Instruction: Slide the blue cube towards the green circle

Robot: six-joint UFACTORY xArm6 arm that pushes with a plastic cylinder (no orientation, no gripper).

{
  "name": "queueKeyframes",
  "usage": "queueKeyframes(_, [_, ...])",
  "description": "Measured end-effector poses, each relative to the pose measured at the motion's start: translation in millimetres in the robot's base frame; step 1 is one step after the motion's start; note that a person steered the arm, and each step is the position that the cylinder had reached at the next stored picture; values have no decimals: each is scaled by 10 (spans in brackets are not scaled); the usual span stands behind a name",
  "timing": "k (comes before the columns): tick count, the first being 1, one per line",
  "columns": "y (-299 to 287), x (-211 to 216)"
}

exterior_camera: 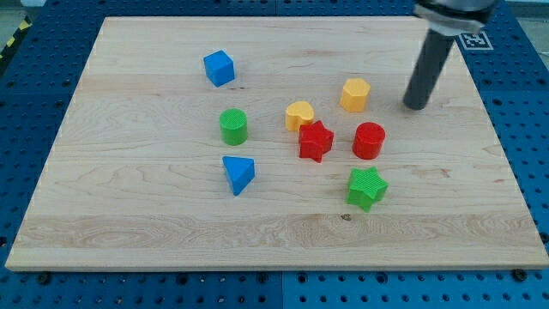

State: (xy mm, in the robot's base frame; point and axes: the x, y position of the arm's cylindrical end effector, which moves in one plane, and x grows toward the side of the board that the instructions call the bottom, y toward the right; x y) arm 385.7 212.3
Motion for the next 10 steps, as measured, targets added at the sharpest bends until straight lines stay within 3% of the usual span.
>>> queueKeyframes(1, [-55,-444])
queueKeyframes(3, [-1935,-1024])
queueKeyframes(4, [-2881,-1103])
queueKeyframes(5, [-3285,-1074])
queueKeyframes(10, [-3305,-675])
